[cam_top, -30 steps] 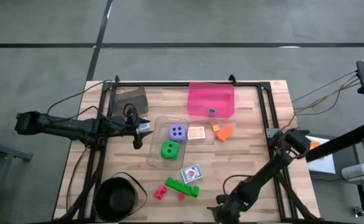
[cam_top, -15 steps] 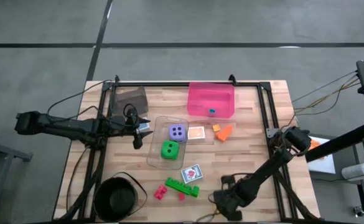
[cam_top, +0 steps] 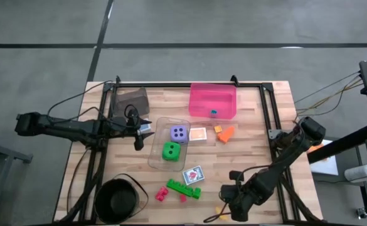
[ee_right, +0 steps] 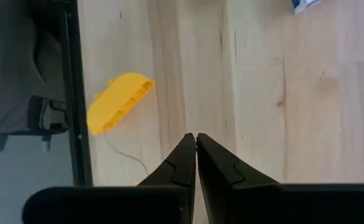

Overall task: Pick & Place Toys
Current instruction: Put the bottom yellow game piece into the pink bin

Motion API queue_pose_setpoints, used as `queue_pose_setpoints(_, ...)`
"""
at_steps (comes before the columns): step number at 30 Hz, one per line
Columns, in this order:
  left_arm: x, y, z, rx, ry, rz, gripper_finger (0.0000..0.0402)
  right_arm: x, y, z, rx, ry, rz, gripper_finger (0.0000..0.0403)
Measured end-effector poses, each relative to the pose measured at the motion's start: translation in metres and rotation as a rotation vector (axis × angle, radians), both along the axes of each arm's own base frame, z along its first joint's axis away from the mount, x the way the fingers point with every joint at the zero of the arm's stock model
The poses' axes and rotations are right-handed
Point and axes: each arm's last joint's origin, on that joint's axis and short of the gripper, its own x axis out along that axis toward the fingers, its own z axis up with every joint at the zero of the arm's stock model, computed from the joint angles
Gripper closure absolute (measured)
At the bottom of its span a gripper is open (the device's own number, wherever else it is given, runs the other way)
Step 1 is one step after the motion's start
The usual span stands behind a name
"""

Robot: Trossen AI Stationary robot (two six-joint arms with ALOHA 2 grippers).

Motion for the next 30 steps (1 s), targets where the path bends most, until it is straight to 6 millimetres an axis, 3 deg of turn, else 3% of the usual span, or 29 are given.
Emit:
queue_pose_setpoints(8, 0.000, 0.000, 0.000, 0.006, 0.002, -0.003, 0.0144, 0.009, 0.010, 0.001, 0.040, 0.017, -0.021, 0.0373)
queue_pose_setpoints(20, -0.001, 0.000, -0.001, 0.028, 0.024, -0.016, 0.0144, 0.037, 0.038, 0.017, 0.122, 0.013, -0.072, 0.0173)
queue_pose_setpoints(24, -0.001, 0.000, -0.001, 0.038, 0.028, -0.021, 0.0144, 0.049, 0.051, 0.017, 0.133, 0.050, -0.132, 0.0143)
queue_pose_setpoints(30, -0.001, 0.000, -0.002, 0.051, 0.042, -0.028, 0.0144, 0.065, 0.069, 0.003, 0.088, 0.151, -0.267, 0.0138)
